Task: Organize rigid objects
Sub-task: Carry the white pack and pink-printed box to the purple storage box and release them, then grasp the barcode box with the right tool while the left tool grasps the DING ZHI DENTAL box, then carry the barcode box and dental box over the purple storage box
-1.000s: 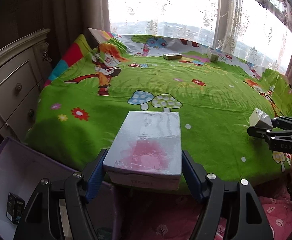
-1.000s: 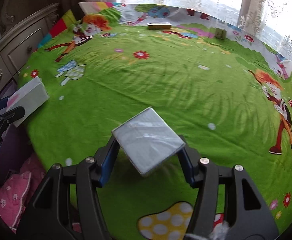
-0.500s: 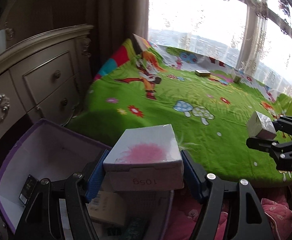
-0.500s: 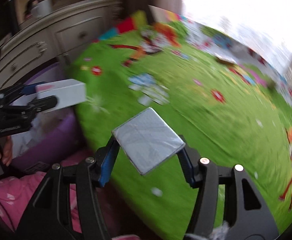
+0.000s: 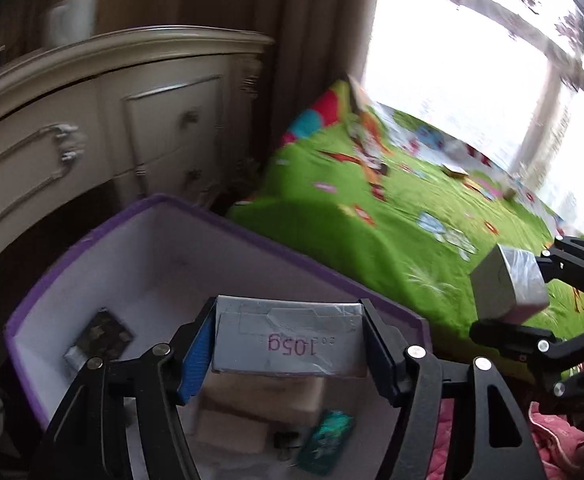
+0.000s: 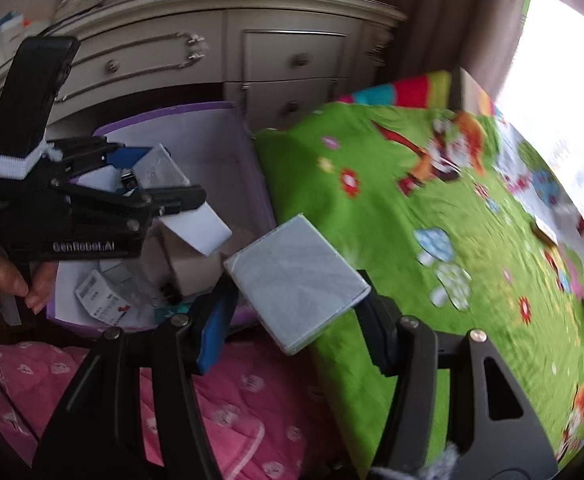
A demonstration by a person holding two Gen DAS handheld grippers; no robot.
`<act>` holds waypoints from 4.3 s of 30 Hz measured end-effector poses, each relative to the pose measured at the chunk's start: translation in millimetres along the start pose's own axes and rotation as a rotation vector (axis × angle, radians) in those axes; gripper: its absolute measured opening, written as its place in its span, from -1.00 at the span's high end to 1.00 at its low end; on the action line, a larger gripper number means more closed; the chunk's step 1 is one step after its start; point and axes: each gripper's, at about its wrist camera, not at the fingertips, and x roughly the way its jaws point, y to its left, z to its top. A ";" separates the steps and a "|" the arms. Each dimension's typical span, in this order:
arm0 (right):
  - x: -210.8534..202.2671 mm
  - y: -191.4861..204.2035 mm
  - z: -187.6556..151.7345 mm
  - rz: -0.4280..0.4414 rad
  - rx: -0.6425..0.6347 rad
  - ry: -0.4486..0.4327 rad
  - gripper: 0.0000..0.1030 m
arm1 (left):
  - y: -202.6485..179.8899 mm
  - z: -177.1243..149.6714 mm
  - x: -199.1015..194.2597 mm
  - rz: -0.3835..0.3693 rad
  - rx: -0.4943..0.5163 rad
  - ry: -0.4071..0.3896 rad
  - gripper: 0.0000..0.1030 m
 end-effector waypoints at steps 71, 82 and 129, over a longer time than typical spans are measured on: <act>77.5 -592.4 -152.6 -0.482 1.003 0.072 0.15 | -388.6 198.3 359.5 -0.391 0.608 0.198 0.38; 12.0 -439.3 -182.8 -0.328 0.930 0.061 0.15 | -329.4 132.4 263.9 -0.352 0.532 0.215 0.38; -49.8 -186.9 -155.5 -0.228 0.711 0.019 0.15 | -156.3 5.5 36.5 -0.304 0.314 0.084 0.38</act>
